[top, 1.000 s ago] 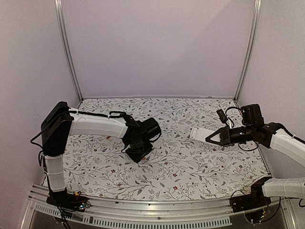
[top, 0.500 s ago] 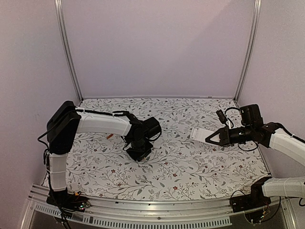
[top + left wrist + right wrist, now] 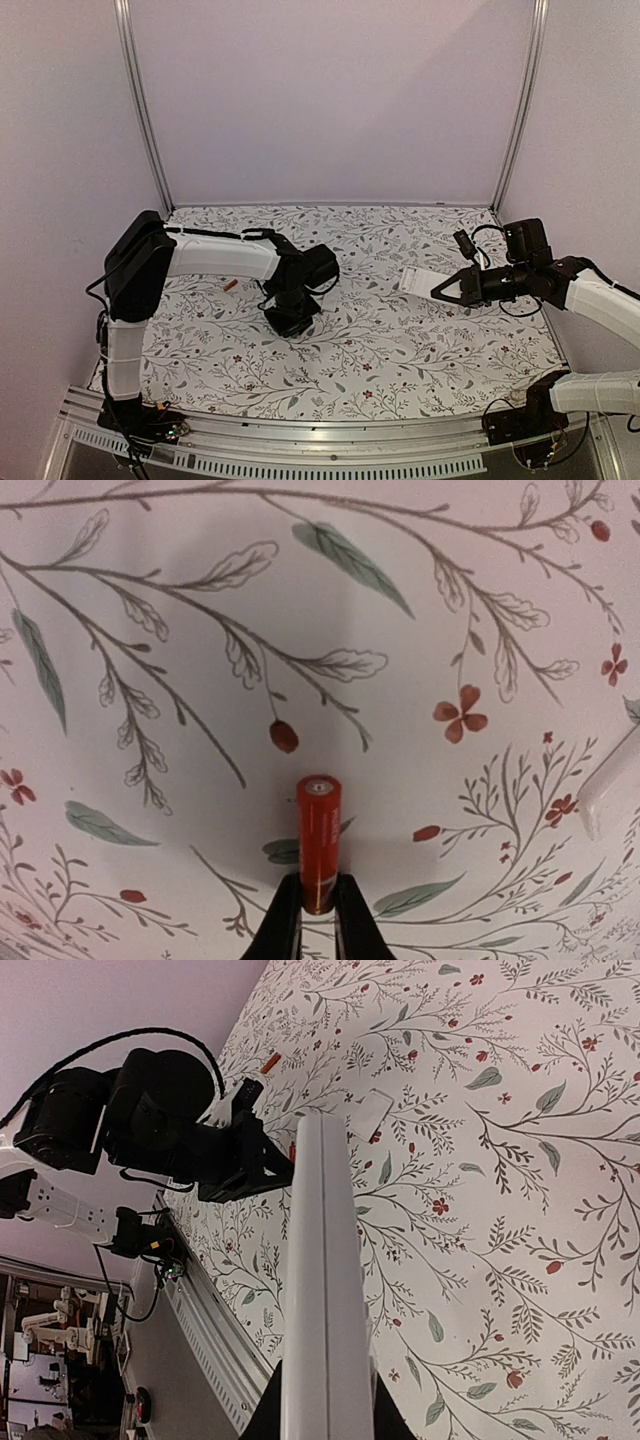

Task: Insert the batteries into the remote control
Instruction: Pick up the battery from the center of the board.

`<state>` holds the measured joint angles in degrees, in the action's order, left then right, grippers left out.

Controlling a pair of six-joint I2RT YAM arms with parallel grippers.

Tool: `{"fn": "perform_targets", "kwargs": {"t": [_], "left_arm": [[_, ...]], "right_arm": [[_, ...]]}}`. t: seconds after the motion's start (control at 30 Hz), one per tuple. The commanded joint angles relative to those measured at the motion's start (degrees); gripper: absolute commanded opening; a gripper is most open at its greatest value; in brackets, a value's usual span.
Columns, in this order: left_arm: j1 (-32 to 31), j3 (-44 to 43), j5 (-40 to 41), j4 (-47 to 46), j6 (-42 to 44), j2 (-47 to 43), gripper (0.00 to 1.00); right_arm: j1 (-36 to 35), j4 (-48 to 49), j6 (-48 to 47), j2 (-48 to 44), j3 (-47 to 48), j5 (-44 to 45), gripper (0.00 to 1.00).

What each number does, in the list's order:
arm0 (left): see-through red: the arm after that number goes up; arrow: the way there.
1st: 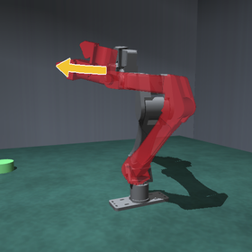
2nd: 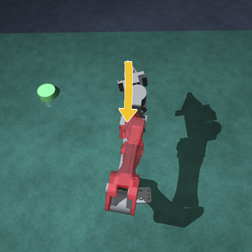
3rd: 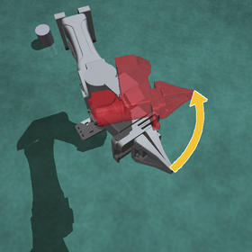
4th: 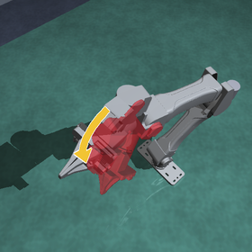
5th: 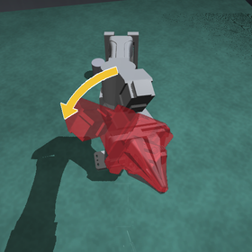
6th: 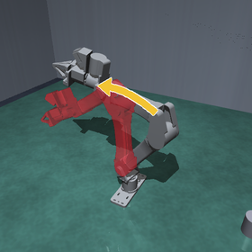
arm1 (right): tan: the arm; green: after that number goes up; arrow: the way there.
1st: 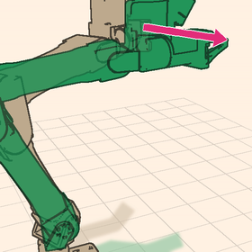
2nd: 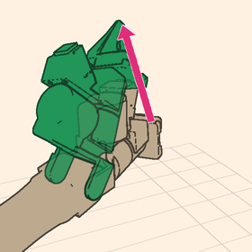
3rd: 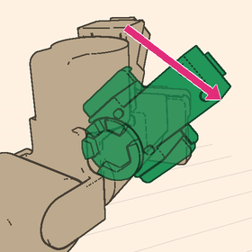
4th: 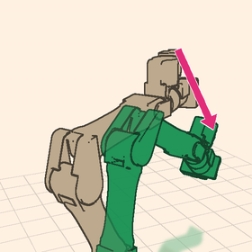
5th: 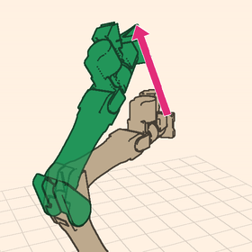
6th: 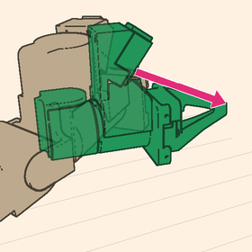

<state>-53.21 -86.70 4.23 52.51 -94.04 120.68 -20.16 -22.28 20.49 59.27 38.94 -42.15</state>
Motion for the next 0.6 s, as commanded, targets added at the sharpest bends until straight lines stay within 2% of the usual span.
{"fn": "perform_targets", "kwargs": {"t": [0.0,0.33,0.5,0.57], "left_arm": [[0.39,0.24,-0.61,1.24,6.39,1.67,0.08],[0.12,7.66,-7.87,-6.47,25.5,-0.19,0.06],[0.45,8.16,-6.1,-5.82,33.24,-1.79,0.13],[0.54,7.17,-4.51,-4.22,35.97,-1.62,0.22]], "right_arm": [[0.43,0.1,-0.63,-0.28,0.79,-0.01,0.0],[0.38,0.34,-0.42,0.11,0.34,-1.23,0.0],[0.38,0.38,-0.2,0.16,0.43,-1.78,0.0],[0.4,0.33,-0.14,0.07,0.52,-1.8,0.0]]}}
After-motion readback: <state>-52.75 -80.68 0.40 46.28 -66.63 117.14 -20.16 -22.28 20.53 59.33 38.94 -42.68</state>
